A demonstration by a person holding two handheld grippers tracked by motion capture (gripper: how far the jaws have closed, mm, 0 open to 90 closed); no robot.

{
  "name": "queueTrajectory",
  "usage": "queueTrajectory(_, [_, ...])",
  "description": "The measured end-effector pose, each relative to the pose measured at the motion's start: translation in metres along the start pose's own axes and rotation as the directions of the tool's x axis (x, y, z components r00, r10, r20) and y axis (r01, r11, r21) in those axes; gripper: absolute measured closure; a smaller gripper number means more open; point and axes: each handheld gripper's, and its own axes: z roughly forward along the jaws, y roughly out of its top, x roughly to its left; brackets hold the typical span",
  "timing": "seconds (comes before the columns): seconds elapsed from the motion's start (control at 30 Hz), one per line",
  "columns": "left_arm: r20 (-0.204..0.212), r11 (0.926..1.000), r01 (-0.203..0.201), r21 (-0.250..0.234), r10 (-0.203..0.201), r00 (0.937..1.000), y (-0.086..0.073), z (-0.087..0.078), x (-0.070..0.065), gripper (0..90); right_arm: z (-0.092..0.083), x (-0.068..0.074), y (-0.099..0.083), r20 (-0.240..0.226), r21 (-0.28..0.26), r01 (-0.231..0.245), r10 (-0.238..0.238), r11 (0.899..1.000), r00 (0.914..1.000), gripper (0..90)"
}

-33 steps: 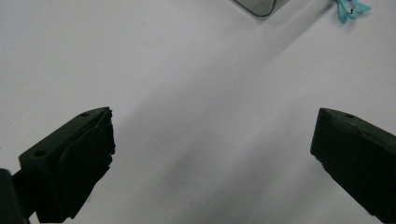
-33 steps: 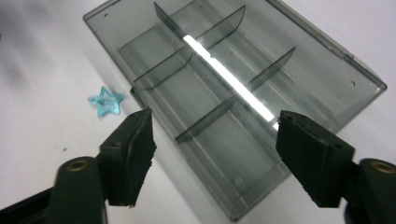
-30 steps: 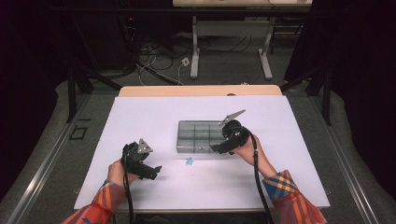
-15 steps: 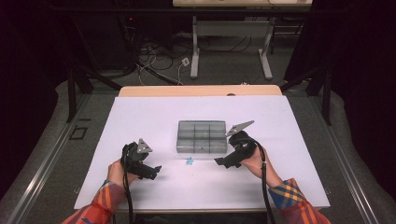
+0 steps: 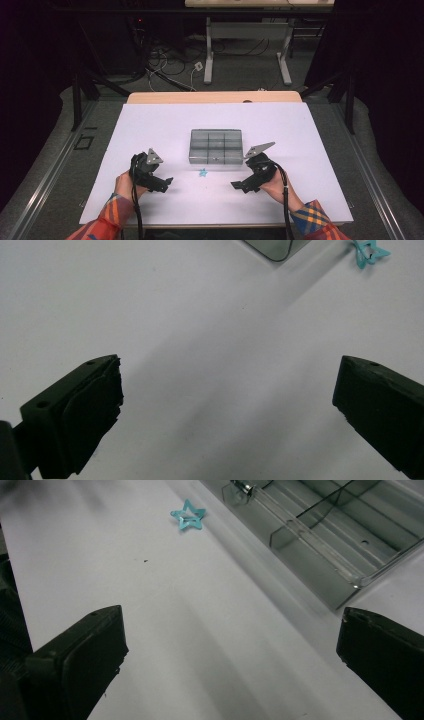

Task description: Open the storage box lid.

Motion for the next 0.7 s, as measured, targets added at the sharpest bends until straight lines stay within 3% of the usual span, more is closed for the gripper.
queueTrajectory(0.23, [-0.001,1.0,-0.007,0.001,0.007,1.0,0.001,0.0,-0.001,0.0,0.008,0.004,-0.001,-0.028,-0.002,-0.005,0.005,1.0,0.9996,0.0])
queueTrajectory(0.43, [0.001,1.0,-0.009,0.001,0.009,1.0,0.002,0.001,-0.002,0.0,0.014,0.006,0.0,-0.009,-0.033,0.006,-0.006,0.999,0.9999,0.2])
queueTrajectory(0.7, [0.009,0.9999,-0.009,0.007,0.009,0.9999,0.002,0.001,-0.001,0.0,0.02,0.008,0.004,0.019,-0.089,-0.003,0.005,0.996,0.9998,18.9])
